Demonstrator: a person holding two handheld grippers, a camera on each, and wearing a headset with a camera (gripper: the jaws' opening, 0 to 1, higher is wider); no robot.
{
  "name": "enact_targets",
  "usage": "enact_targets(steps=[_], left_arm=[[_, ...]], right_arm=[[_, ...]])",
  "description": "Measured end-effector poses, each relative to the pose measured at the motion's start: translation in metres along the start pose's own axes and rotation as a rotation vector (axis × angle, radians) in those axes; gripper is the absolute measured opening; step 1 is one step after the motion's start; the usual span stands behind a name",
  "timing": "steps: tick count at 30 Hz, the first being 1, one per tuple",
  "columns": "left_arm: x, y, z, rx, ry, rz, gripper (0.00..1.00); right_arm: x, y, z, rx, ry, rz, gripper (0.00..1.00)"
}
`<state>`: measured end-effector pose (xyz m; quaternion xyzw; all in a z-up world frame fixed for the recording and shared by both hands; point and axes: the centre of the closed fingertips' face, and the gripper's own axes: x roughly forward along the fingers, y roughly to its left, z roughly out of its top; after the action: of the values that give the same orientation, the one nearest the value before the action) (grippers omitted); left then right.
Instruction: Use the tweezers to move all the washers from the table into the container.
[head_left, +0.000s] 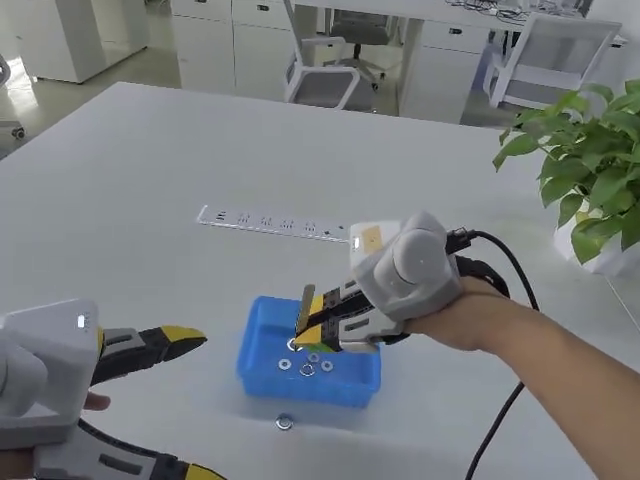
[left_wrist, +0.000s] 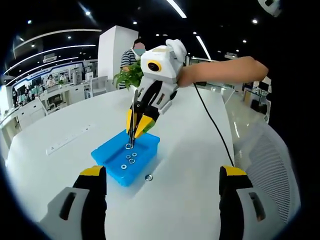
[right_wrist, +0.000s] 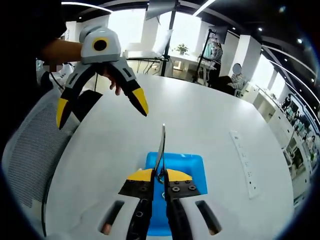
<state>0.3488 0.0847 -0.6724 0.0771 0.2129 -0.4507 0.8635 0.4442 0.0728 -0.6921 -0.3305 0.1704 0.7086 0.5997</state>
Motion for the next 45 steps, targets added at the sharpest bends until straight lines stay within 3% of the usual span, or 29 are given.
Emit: enact_targets(steps=[12, 25, 35, 39, 45], left_arm=[[0.002, 0.004, -0.013, -0.012, 0.036, -0.009, 0.99], [0.003, 0.011, -0.013, -0.018, 0.029, -0.008, 0.99], [0.008, 0.021, -0.009, -0.028, 0.017, -0.006, 0.98], [0.012, 0.035, -0.005, -0.029, 0.008, 0.024, 0.92], [0.021, 0.047, 0.008, -0.016, -0.015, 0.017, 0.80]], right_arm=[[0.017, -0.017, -0.012, 0.001, 0.004, -0.014, 0.08], [0.035, -0.026, -0.035, 0.011, 0.029, -0.005, 0.08], [0.050, -0.021, -0.050, 0.022, 0.054, 0.027, 0.08], [0.054, -0.020, -0.056, 0.034, 0.058, 0.037, 0.08], [0.055, -0.018, -0.058, 0.052, 0.050, 0.039, 0.08]])
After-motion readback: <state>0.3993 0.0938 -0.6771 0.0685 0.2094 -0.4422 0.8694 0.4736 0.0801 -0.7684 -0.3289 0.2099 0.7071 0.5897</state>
